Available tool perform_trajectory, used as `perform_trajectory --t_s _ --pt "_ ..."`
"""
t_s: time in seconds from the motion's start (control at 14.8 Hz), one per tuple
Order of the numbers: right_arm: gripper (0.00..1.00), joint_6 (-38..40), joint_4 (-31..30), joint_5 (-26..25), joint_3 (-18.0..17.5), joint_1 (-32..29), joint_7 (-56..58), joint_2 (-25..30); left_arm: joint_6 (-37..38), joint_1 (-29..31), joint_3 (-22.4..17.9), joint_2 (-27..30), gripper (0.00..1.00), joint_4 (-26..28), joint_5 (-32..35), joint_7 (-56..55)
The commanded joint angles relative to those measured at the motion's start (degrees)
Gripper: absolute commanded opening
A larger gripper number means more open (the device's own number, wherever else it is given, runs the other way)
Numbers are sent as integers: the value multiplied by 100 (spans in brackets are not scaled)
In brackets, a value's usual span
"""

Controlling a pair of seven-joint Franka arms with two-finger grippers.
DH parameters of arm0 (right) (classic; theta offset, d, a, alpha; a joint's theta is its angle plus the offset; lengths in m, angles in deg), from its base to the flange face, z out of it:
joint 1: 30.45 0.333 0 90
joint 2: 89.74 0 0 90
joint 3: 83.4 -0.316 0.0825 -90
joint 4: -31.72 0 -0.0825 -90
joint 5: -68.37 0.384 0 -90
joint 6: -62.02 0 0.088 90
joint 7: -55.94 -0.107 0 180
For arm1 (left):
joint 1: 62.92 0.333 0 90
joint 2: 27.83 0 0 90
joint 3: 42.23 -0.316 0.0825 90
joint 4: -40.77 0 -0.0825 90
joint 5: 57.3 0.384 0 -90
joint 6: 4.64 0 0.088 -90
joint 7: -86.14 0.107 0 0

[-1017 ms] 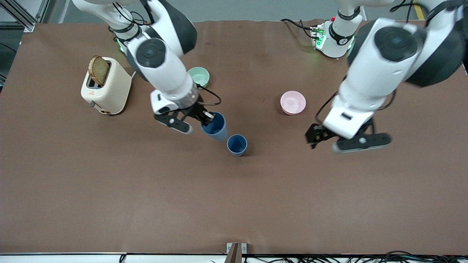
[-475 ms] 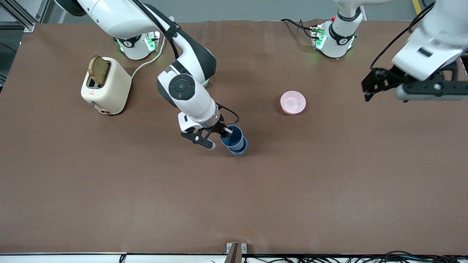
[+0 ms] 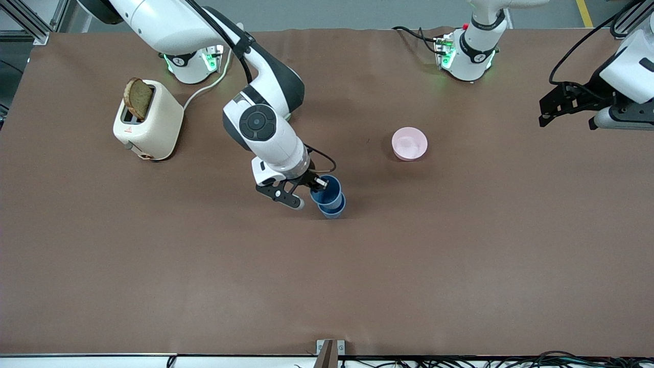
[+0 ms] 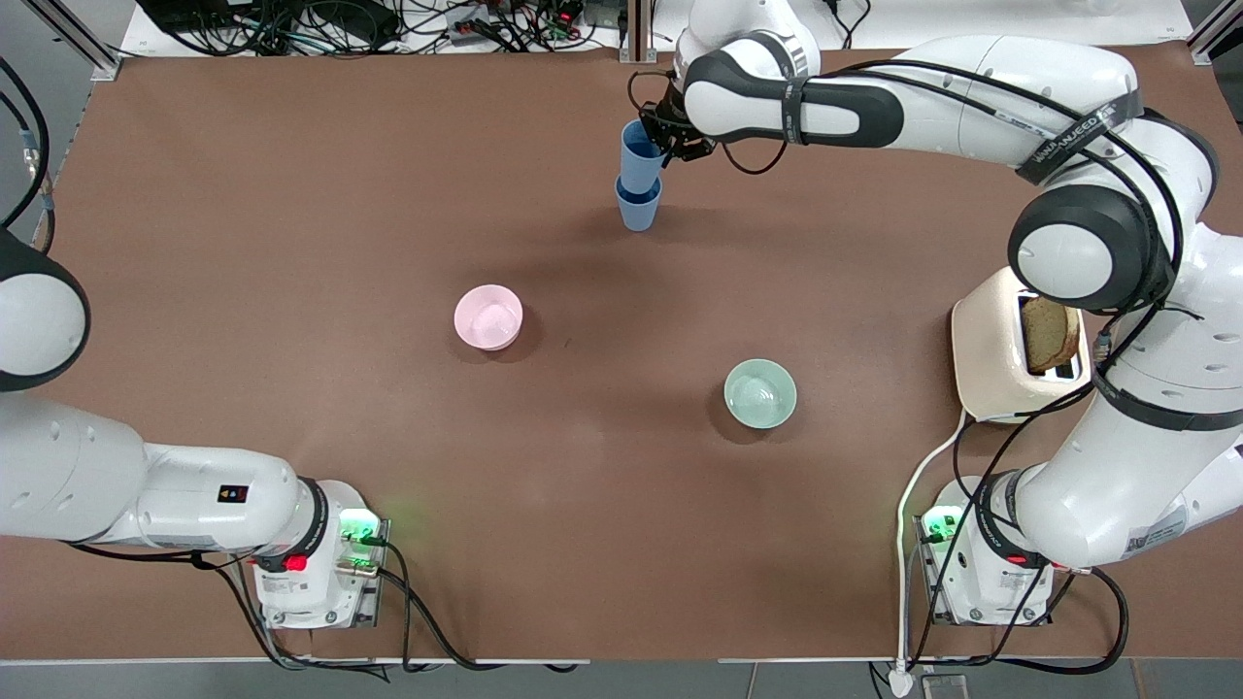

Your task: Stack blue cups with both arms

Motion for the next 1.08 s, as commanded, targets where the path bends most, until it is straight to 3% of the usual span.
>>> perform_trajectory --t_s 0.0,0.61,0.75,0.81,0.95,1.02 --pt "1 58 103 -203 -43 -52 -29 -32 -22 114 111 305 100 257 -85 -79" --pt "1 49 85 -389 -52 0 -3 -208 -66 79 270 340 100 371 310 236" --pt "8 40 94 -389 -52 -17 50 -208 -66 105 279 332 100 353 301 472" --pt "23 40 94 -389 -52 -17 33 -208 -66 114 271 331 100 345 284 631" --pt "82 40 94 -389 -52 -8 -29 -208 -49 123 271 323 100 336 266 650" --pt "100 40 94 -406 -52 0 -20 -199 -31 123 262 323 100 336 266 659"
